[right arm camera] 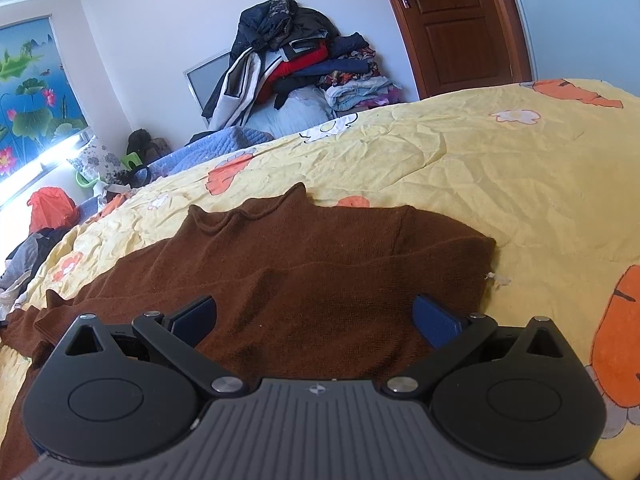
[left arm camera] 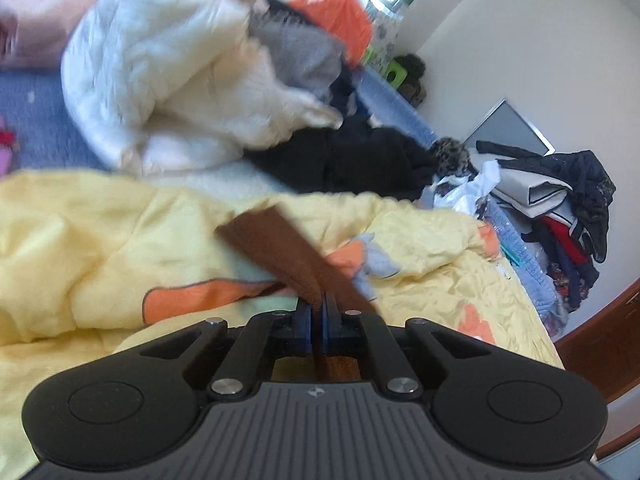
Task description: Fold small clothes
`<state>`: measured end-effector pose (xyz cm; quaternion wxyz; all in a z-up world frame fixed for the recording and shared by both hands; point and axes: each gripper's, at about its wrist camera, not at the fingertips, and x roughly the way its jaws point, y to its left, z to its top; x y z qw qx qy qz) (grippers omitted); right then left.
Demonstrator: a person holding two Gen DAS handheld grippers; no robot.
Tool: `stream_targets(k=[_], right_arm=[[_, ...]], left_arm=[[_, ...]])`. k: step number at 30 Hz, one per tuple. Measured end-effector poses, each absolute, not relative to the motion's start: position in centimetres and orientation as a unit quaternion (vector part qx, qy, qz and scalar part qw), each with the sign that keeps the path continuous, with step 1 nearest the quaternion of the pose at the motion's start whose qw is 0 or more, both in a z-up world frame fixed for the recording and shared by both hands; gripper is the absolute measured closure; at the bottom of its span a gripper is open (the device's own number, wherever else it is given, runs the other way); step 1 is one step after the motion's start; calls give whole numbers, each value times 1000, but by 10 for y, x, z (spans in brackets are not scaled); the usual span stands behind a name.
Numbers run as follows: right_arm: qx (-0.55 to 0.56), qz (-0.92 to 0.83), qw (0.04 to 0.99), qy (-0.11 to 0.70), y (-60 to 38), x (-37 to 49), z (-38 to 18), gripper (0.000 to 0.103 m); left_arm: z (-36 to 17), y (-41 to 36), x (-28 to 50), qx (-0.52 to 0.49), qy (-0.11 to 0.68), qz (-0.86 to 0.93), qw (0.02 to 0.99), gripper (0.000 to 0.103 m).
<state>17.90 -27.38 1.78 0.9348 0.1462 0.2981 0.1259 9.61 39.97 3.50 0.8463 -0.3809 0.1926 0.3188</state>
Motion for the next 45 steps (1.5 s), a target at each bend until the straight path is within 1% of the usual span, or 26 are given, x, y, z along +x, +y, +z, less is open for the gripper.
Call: stream_targets(k=[2, 4, 6, 8, 11, 14, 16, 19, 21, 22, 23, 24, 25, 27, 29, 32, 33, 34, 35, 37, 38, 40, 41, 42, 44, 45], right_arm=[[147, 126, 935, 298, -274, 179, 18, 0], [148, 126, 935, 297, -273, 179, 18, 0], [151, 125, 935, 296, -273, 179, 18, 0], [153, 126, 935, 296, -273, 178, 18, 0], [162, 128, 933, 293, -277, 178, 17, 0], [173, 130, 932, 291, -281, 177, 17, 0], [181, 132, 931, 289, -283, 176, 17, 0], [190, 136, 929, 288, -286, 176, 16, 0], [194, 138, 928, 287, -287, 176, 16, 0], [196, 138, 927, 287, -287, 176, 16, 0], [198, 139, 927, 287, -288, 176, 16, 0], [200, 140, 926, 287, -289, 176, 17, 0], [200, 141, 925, 290, -289, 177, 18, 0], [211, 131, 918, 310, -290, 180, 25, 0], [275, 137, 893, 328, -293, 178, 37, 0], [364, 220, 828, 366, -283, 181, 41, 1], [367, 231, 810, 394, -274, 186, 39, 3], [359, 234, 797, 425, -263, 192, 35, 10], [348, 234, 788, 451, -254, 197, 31, 21], [323, 234, 786, 472, -239, 202, 27, 29], [311, 236, 789, 473, -232, 203, 28, 29], [301, 240, 790, 477, -220, 205, 28, 34], [292, 238, 793, 479, -214, 207, 28, 43], [279, 233, 798, 480, -209, 210, 28, 62], [262, 220, 803, 488, -203, 216, 25, 85], [260, 222, 803, 489, -202, 218, 26, 86]], left_arm=[[62, 368, 97, -342, 168, 296, 876, 99], [89, 319, 102, -311, 145, 242, 908, 99], [110, 255, 114, -269, 134, 165, 939, 99], [119, 184, 126, -240, 144, 68, 957, 99], [103, 85, 141, -216, 202, -59, 954, 98], [67, 15, 147, -191, 298, -150, 923, 95], [46, -3, 138, -189, 350, -154, 904, 93], [26, 8, 109, -206, 356, -152, 899, 91], [19, 24, 90, -221, 349, -126, 902, 78], [15, 35, 83, -231, 343, -112, 903, 56], [12, 47, 76, -240, 331, -97, 907, 27], [10, 56, 67, -244, 313, -80, 915, 19], [7, 62, 59, -241, 295, -63, 923, 16], [1, 67, 46, -228, 278, -61, 931, 16], [1, 66, 39, -232, 267, -58, 934, 16], [4, 60, 41, -217, 269, -51, 937, 15], [4, 59, 41, -214, 269, -51, 938, 14], [4, 60, 41, -214, 269, -52, 938, 13], [3, 61, 41, -216, 268, -53, 937, 13], [2, 60, 44, -222, 266, -54, 936, 13], [4, 61, 45, -225, 265, -54, 936, 13], [3, 60, 46, -225, 265, -54, 936, 13], [3, 59, 46, -224, 265, -54, 936, 13], [3, 59, 47, -223, 265, -54, 936, 12], [3, 59, 47, -224, 265, -55, 936, 12], [3, 59, 48, -224, 265, -55, 936, 12]])
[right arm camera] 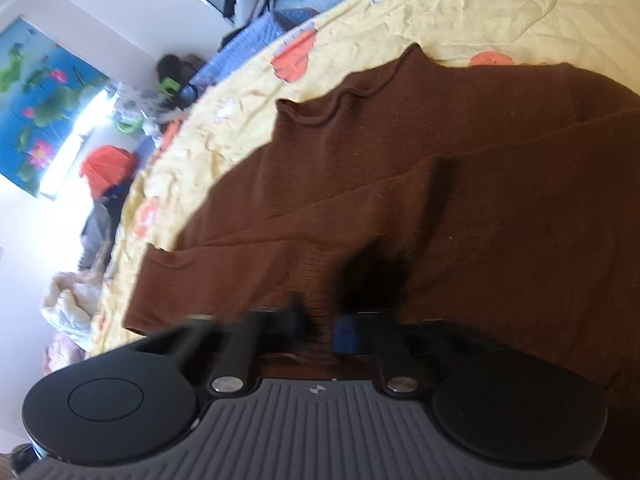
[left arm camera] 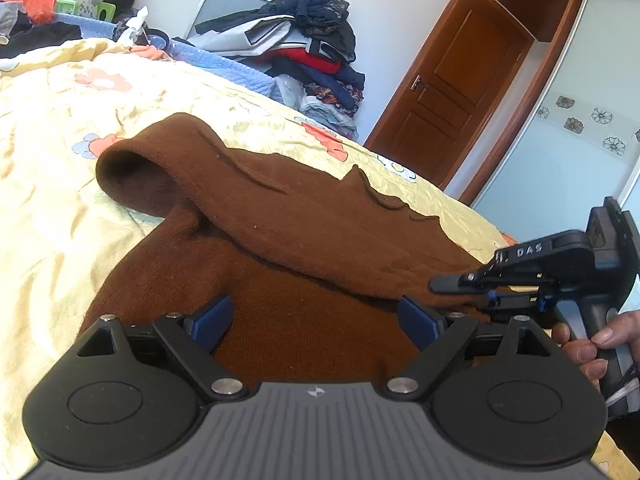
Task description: Fold small clothes
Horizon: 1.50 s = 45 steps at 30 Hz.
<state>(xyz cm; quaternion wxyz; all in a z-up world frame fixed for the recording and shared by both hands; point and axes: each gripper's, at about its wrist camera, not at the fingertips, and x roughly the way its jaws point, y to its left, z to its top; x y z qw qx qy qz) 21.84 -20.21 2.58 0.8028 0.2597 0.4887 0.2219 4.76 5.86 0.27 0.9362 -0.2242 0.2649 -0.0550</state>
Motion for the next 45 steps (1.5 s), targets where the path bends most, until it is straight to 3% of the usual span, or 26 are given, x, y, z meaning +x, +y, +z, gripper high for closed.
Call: stream_targets(k=[10, 15, 21, 23, 25, 26, 27, 30, 31, 33, 34, 35, 37, 40, 42, 45], right_arm=[[281, 222, 845, 396, -287, 218, 94, 89], [300, 159, 845, 413, -351, 212, 68, 89], [299, 134, 836, 440, -344, 207, 22, 88], [307, 131, 834, 440, -343, 206, 20, 80], [296, 122, 846, 426, -343, 200, 32, 59], [275, 106, 863, 411, -342, 195, 46, 41], [247, 88, 884, 387, -340, 190, 57, 37], [207, 103, 913, 338, -324, 185, 79, 36], [204, 126, 909, 341, -313, 186, 79, 35], [195, 164, 895, 365, -290, 193, 69, 31], [186, 173, 888, 382, -280, 198, 60, 31], [177, 173, 883, 398, -272, 201, 49, 30], [170, 172, 882, 405, -266, 204, 32, 30], [184, 182, 885, 387, -272, 197, 30, 30], [187, 194, 885, 379, -278, 193, 29, 31], [173, 200, 886, 380, -276, 194, 30, 29]], left_arm=[[2, 60, 49, -230, 263, -57, 935, 11], [2, 60, 49, -229, 264, -58, 935, 10], [9, 63, 47, -229, 268, -52, 934, 10], [26, 79, 45, -257, 262, -56, 929, 10], [43, 106, 50, -302, 231, -55, 923, 9], [51, 118, 58, -314, 226, -37, 921, 5], [55, 130, 70, -322, 230, -17, 918, 3], [46, 151, 124, -324, 282, 7, 903, 4], [39, 154, 142, -322, 305, 17, 896, 7], [30, 152, 170, -308, 342, 12, 888, 36], [26, 148, 180, -296, 359, 4, 885, 64], [23, 144, 188, -282, 375, 10, 883, 82], [25, 132, 191, -227, 374, 23, 899, 89], [43, 120, 180, -134, 320, 34, 937, 90], [28, 113, 189, -88, 353, 33, 931, 90], [24, 107, 177, -59, 335, 34, 940, 83]])
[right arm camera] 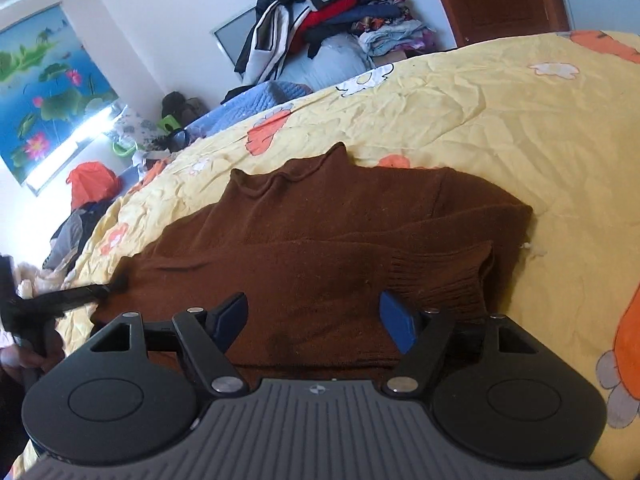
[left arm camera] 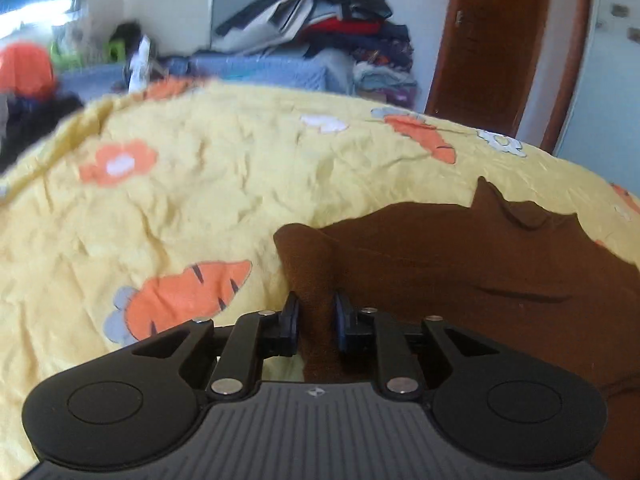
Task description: Fold small clothes
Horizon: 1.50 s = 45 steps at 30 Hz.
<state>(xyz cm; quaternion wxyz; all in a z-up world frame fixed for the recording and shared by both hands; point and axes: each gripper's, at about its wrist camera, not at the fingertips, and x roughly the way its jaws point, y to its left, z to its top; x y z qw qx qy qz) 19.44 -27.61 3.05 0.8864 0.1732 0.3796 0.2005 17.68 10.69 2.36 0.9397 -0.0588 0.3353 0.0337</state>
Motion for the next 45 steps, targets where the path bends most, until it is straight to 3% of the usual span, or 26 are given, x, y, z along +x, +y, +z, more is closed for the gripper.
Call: stream_targets(k=[3, 5, 6, 8, 11, 12, 14, 18, 20, 21, 22, 23, 26, 29, 31, 33, 34, 36, 37, 38, 43, 45], right_arm=[[153, 206, 876, 408, -268, 201, 42, 21], [162, 210, 875, 405, -271, 207, 57, 18], [157, 215, 881, 390, -272, 211, 65, 13], [133, 210, 896, 368, -273, 229, 77, 10], [106, 194, 895, 387, -267, 274, 74, 15], [100, 191, 894, 393, -263, 290, 71, 16], [80, 190, 893, 399, -252, 315, 65, 18], [43, 204, 882, 423, -229, 347, 48, 19], [21, 215, 874, 435, -219, 352, 38, 23], [4, 224, 878, 422, -214, 350, 37, 47], [-6, 236, 878, 416, -211, 348, 37, 75], [0, 244, 873, 421, -210, 350, 39, 92], [54, 236, 896, 372, -228, 350, 51, 93], [66, 209, 894, 390, -234, 352, 27, 97], [72, 203, 901, 376, -237, 344, 25, 96], [108, 188, 897, 385, -245, 337, 33, 66], [126, 181, 897, 383, -251, 329, 41, 62], [172, 206, 898, 348, -266, 293, 58, 40], [182, 223, 897, 336, -271, 273, 63, 32], [178, 232, 897, 333, -273, 252, 66, 25], [92, 214, 889, 393, -263, 191, 42, 28], [38, 222, 906, 358, -261, 175, 32, 33]], left_arm=[[48, 112, 161, -56, 284, 49, 956, 61], [70, 114, 154, -38, 214, 72, 974, 22], [80, 112, 156, -28, 186, 70, 980, 13], [90, 101, 176, -6, 180, 35, 983, 10], [77, 65, 228, 53, 243, -35, 968, 10], [69, 52, 245, 71, 263, -42, 961, 12], [54, 31, 276, 95, 295, -55, 949, 28], [28, 8, 316, 93, 348, -107, 927, 35], [10, -6, 322, 108, 366, -127, 915, 81], [9, -10, 320, 111, 350, -133, 921, 94], [9, -16, 315, 126, 338, -126, 924, 99], [11, -21, 313, 140, 319, -113, 930, 99], [3, -19, 320, 139, 322, -84, 933, 99], [2, -27, 309, 175, 302, -67, 935, 98], [12, -26, 301, 175, 297, -71, 936, 95], [33, -15, 279, 153, 274, -69, 947, 92], [43, -8, 263, 137, 261, -63, 953, 86], [59, 10, 227, 98, 236, -67, 964, 64], [62, 18, 207, 75, 227, -79, 968, 35], [61, 23, 189, 56, 221, -94, 969, 16], [5, 19, 179, 80, 336, -98, 933, 16], [0, 36, 176, 51, 318, -96, 942, 16]])
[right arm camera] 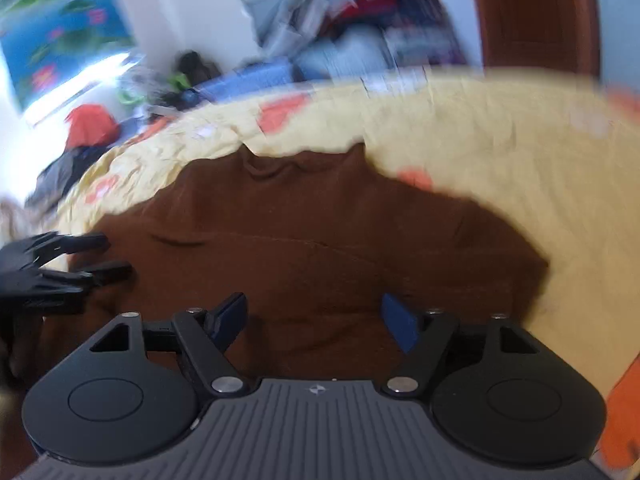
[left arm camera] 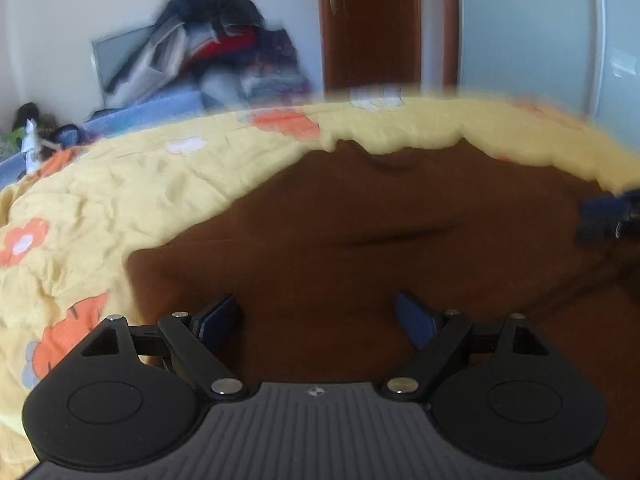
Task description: Fold small clothes
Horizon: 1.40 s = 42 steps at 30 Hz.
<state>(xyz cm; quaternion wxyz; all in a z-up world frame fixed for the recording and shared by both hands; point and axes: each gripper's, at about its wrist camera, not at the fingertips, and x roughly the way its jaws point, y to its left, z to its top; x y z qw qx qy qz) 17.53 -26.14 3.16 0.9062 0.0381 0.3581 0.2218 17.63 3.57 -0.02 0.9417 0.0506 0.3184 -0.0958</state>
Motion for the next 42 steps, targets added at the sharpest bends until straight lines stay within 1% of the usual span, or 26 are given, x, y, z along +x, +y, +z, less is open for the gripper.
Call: stream_targets(k=[2, 6, 7, 8, 9, 10, 11, 12, 13, 14, 17, 19, 20, 22, 24, 25, 26, 28, 30, 32, 35, 38, 39, 40, 41, 42], right_arm=[[7, 207, 914, 348, -261, 168, 33, 34], [31, 171, 909, 380, -245, 150, 60, 29], [25, 195, 908, 370, -236, 137, 65, 24], [14, 215, 906, 363, -227, 122, 65, 12], [-3, 220, 904, 366, -219, 112, 61, 7], [-25, 217, 899, 380, -211, 105, 52, 9], [-44, 210, 892, 398, -209, 101, 40, 6], [-69, 206, 899, 381, -210, 93, 30, 0], [-86, 205, 904, 365, -216, 87, 23, 0], [-60, 199, 909, 363, -227, 85, 24, 0], [-25, 151, 907, 393, -241, 71, 42, 13], [12, 187, 905, 381, -242, 46, 55, 11], [12, 203, 905, 373, -238, 33, 57, 7], [-11, 224, 900, 374, -225, 12, 50, 6], [-49, 227, 891, 389, -216, 1, 33, 0], [-87, 225, 900, 362, -216, -9, 26, 0], [-81, 225, 904, 355, -222, -12, 25, 0], [-50, 190, 901, 386, -234, -13, 37, 4], [8, 182, 904, 387, -253, -31, 52, 2], [59, 163, 908, 381, -279, -49, 59, 2], [170, 141, 879, 424, -320, -59, 50, 3], [252, 164, 855, 423, -336, -64, 46, 13], [276, 179, 839, 433, -336, -61, 44, 23], [290, 194, 826, 443, -333, -58, 40, 31], [289, 204, 822, 446, -329, -50, 38, 35], [279, 209, 824, 446, -325, -46, 38, 52]], left_arm=[[13, 41, 173, 37, 324, -60, 943, 19], [46, 37, 127, 2, 294, -97, 951, 18], [46, 33, 116, 7, 298, -108, 948, 18], [41, 28, 108, 14, 309, -109, 945, 18], [32, 25, 105, 26, 326, -108, 939, 18], [19, 23, 102, 40, 348, -103, 931, 18], [6, 25, 100, 47, 368, -87, 925, 16], [4, 35, 89, 25, 345, -82, 935, 15], [5, 43, 83, 15, 352, -68, 933, 16], [10, 50, 74, 4, 353, -56, 934, 16], [24, 70, 33, -57, 337, -58, 938, 16], [22, 73, 12, -85, 349, -75, 930, 16], [17, 71, 4, -84, 356, -86, 927, 16], [6, 58, -10, -31, 345, -85, 934, 16], [-1, 45, -20, 26, 334, -77, 939, 16], [4, 46, -25, 18, 336, -70, 939, 16], [9, 51, -30, 3, 338, -65, 939, 16], [18, 66, -42, -39, 337, -62, 939, 16], [20, 83, -53, -84, 342, -47, 935, 16], [13, 103, -64, -141, 370, -31, 918, 17], [11, 118, -77, -204, 362, -41, 909, 17], [8, 122, -73, -267, 372, -86, 885, 17], [7, 122, -70, -280, 373, -94, 880, 22], [6, 121, -66, -283, 376, -100, 877, 34], [4, 119, -61, -280, 387, -101, 873, 67], [2, 118, -56, -269, 400, -89, 872, 95]])
